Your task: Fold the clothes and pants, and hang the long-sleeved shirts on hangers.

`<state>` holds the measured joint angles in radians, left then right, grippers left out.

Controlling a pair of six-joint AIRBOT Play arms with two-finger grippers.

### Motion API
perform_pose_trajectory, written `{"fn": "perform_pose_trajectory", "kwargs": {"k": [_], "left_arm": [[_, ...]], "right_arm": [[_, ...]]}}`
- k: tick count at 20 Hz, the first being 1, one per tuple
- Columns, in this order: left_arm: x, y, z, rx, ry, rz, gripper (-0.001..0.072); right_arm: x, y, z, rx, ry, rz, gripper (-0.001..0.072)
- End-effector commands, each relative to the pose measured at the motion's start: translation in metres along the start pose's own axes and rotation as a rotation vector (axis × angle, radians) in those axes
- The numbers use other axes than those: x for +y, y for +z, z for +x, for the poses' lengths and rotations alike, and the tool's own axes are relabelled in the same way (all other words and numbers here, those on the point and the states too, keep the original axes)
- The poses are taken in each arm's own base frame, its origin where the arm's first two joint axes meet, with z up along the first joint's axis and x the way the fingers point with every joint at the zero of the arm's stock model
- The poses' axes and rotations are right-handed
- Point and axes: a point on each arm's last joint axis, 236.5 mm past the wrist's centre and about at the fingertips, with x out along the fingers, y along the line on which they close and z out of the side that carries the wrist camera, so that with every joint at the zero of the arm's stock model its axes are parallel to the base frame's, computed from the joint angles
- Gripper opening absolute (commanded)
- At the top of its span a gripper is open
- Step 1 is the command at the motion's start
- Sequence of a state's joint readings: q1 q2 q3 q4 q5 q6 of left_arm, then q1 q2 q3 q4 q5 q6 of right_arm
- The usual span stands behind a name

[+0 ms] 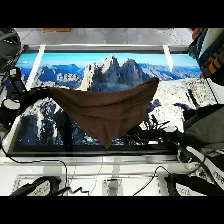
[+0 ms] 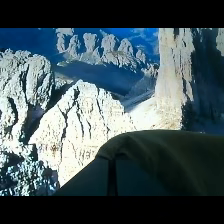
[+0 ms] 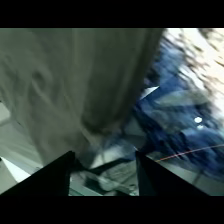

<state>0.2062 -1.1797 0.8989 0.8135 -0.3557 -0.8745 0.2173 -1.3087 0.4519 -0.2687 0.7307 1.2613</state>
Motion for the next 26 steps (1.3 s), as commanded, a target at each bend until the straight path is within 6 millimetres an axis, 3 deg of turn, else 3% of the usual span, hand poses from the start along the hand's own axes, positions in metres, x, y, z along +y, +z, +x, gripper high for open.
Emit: {"fn": "perform_pose_trajectory", "kwargs": {"k": [1, 6, 7, 8, 9, 10, 12, 16, 18, 21, 23, 26], "left_arm": [[0.0, 0.0, 0.0, 0.001, -0.001, 0.001, 0.0015], [0.0, 0.0, 0.0, 0.001, 0.0, 0.001, 0.0014], [0.0, 0.0, 0.0, 0.001, 0.0, 0.001, 0.0014], [0.0, 0.0, 0.0, 0.001, 0.0, 0.001, 0.0014], [0.0, 0.0, 0.0, 0.001, 0.0, 0.001, 0.0014], [0.0, 0.0, 0.0, 0.0, 0.0, 0.001, 0.0014], [0.0, 0.0, 0.0, -0.001, 0.0, 0.001, 0.0015], [-0.002, 0.012, -0.009, -0.032, 0.002, 0.008, 0.0014], [0.001, 0.032, -0.022, -0.097, 0.024, 0.015, 0.0014], [0.008, 0.084, -0.063, -0.276, 0.089, 0.031, 0.0014], [0.01, 0.126, -0.108, -0.437, 0.14, 0.042, 0.0014], [0.012, 0.184, -0.196, -0.711, 0.224, 0.047, 0.0014]], "right_arm": [[0.003, 0.02, 0.014, -0.027, -0.009, 0.029, 0.0435], [0.014, 0.039, 0.019, -0.052, -0.006, 0.006, 0.0371], [0.016, 0.04, 0.019, -0.055, -0.004, -0.001, 0.0323], [0.019, 0.041, 0.018, -0.052, -0.002, -0.018, 0.0202], [0.024, 0.039, 0.018, -0.04, 0.004, -0.042, 0.0128], [0.031, 0.037, 0.017, -0.022, 0.019, -0.074, 0.0114], [0.052, 0.032, 0.013, 0.02, 0.063, -0.167, 0.0011], [0.114, 0.048, -0.019, -0.024, 0.121, -0.381, 0.0011], [0.154, 0.07, -0.055, -0.111, 0.161, -0.485, 0.0011], [0.211, 0.116, -0.145, -0.35, 0.213, -0.596, 0.0011], [0.24, 0.138, -0.22, -0.535, 0.21, -0.686, 0.001], [0.283, 0.133, -0.328, -0.787, 0.222, -0.804, 0.0011]]}}
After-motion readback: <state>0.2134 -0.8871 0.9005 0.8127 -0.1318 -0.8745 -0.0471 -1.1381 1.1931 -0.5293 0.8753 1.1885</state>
